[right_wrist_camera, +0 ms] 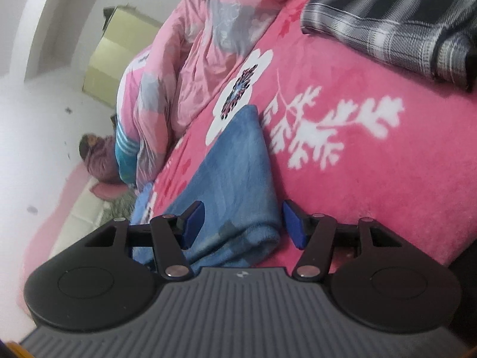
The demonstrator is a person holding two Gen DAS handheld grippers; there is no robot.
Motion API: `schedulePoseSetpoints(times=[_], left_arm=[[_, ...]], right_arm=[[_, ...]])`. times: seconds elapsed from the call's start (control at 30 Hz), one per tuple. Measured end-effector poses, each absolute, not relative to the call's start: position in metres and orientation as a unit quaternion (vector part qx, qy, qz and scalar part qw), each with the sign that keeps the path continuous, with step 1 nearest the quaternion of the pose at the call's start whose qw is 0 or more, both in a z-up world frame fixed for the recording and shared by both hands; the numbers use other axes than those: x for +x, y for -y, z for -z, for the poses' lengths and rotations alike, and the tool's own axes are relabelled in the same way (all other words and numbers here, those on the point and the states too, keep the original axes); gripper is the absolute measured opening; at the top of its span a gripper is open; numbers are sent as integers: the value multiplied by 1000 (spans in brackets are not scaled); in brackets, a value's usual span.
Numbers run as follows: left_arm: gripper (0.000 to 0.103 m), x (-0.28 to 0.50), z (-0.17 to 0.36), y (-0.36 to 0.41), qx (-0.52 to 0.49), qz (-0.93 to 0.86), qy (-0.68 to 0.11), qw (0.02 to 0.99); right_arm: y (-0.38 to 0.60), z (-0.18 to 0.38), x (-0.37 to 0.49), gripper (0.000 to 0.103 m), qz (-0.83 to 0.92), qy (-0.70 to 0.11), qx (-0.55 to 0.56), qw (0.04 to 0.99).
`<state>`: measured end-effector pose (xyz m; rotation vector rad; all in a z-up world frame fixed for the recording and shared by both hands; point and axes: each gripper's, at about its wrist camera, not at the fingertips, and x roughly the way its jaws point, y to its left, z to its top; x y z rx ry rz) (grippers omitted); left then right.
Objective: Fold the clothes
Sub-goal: 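Move the open right tool to the jeans edge and roll it, then close the right tool on the jeans edge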
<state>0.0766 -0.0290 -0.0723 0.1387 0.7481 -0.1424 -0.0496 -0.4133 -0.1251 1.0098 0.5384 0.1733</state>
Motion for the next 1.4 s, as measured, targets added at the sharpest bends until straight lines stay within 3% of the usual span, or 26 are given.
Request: schedulePoseSetpoints(times=[0.6,0.9,0.93,1.0,1.03,1.13,1.4], left_arm=[[103,76,73,29,67,70,-363,927],[103,75,73,28,66,74,-359,928],[103,75,73,28,66,74,-358,928],[103,75,74,28,66,75,-357,929],[103,74,74,27,65,76,-356,929],[103,73,75,25,66,81,-352,930],[103,70,77,24,68,86,-341,934]], right_arm=[[401,136,-55,58,-95,-249,537,800],[402,141,-41,52,-80,-222,553,799],[401,140,-41,49,-75,-224,550,801],[401,139,-40,31,-64,-230,546,803],[402,140,-39,16,-60,-231,548,802],[402,136,-38,14,-64,-225,545,805],[366,61,-15,13,-133,-189,417,879]])
